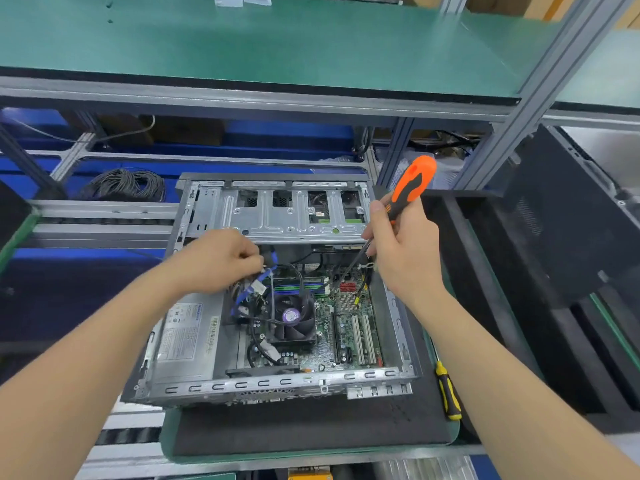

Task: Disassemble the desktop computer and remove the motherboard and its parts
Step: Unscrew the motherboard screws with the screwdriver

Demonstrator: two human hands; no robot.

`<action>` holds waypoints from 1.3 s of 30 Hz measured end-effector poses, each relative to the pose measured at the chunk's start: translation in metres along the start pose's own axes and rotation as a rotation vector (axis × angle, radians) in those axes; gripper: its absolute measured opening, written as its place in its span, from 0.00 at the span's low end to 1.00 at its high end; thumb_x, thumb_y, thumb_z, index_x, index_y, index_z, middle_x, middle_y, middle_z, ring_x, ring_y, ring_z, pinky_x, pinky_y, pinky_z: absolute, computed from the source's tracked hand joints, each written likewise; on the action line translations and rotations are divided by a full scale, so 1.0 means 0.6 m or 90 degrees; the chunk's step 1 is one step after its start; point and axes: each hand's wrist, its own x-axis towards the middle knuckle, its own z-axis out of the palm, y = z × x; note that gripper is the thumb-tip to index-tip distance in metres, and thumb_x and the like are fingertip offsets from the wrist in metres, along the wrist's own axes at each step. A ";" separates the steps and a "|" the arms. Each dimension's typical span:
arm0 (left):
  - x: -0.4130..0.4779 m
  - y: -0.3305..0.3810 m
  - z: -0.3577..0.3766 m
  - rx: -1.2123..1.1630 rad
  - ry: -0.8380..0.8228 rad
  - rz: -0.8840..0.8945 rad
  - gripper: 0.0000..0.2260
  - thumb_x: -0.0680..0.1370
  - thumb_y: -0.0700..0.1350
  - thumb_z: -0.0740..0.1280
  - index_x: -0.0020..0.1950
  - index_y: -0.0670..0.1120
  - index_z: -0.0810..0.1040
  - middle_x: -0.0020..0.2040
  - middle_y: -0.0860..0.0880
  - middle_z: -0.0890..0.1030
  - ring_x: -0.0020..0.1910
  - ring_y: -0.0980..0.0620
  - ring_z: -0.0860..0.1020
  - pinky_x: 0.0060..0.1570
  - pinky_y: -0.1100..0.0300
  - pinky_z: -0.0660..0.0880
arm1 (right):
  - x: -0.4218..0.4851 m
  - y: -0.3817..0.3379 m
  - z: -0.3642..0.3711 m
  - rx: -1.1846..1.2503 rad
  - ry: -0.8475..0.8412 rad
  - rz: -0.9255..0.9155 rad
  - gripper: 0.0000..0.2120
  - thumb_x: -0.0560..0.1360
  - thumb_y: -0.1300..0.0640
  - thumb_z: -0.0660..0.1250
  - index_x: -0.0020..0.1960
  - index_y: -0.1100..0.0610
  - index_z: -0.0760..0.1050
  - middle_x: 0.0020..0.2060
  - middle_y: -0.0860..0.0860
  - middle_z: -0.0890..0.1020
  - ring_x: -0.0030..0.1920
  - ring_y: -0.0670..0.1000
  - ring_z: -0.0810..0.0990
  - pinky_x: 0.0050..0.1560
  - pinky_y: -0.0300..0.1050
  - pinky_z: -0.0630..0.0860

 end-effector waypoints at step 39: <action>-0.018 0.040 0.002 0.162 0.225 -0.142 0.09 0.76 0.53 0.68 0.37 0.53 0.78 0.30 0.54 0.77 0.33 0.49 0.78 0.32 0.60 0.69 | 0.003 -0.013 -0.009 0.004 -0.004 0.005 0.06 0.84 0.47 0.61 0.53 0.50 0.71 0.35 0.51 0.83 0.32 0.55 0.81 0.37 0.54 0.76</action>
